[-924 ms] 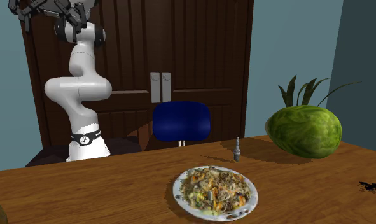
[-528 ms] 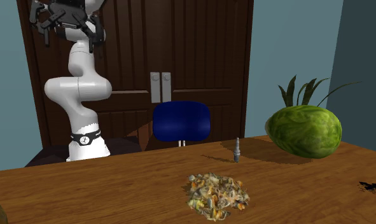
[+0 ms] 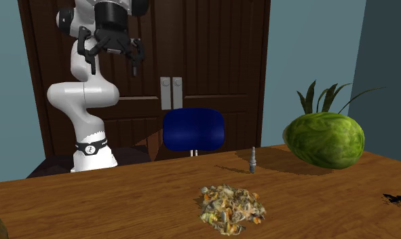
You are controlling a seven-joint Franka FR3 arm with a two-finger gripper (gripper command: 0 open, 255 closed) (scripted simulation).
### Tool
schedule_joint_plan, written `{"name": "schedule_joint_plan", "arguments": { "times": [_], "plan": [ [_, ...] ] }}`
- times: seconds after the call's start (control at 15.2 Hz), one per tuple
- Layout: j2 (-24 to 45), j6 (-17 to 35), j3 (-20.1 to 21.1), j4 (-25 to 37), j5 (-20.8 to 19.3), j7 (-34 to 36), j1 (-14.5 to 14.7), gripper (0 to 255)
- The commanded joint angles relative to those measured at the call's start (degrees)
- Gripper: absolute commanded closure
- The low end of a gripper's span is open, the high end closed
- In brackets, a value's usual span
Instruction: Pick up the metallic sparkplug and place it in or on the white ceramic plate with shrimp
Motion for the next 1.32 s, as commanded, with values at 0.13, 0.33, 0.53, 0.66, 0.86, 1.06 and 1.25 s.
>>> {"name": "schedule_joint_plan", "arguments": {
  "times": [0.13, 0.33, 0.53, 0.66, 0.86, 1.06, 1.25],
  "plan": [
    [5.5, 5.3, 4.5, 0.7, 1.0, 4.5, 0.6, 0],
    [10.1, 9.1, 7.9, 1.8, 1.0, 7.9, 0.8, 0],
    [15.2, 12.7, 11.3, 3.4, 0.2, 11.6, 0.7, 0],
    [18.9, 14.9, 13.6, 4.9, -1.0, 14.3, 0.5, 0],
    [24.9, 17.8, 16.9, 7.7, -3.8, 18.9, 0.1, 0],
    [31.6, 20.2, 19.9, 11.1, -8.1, 24.2, 0.0, 0],
    [38.8, 21.7, 22.0, 15.2, -13.8, 30.0, 0.6, 0]
  ]
}}
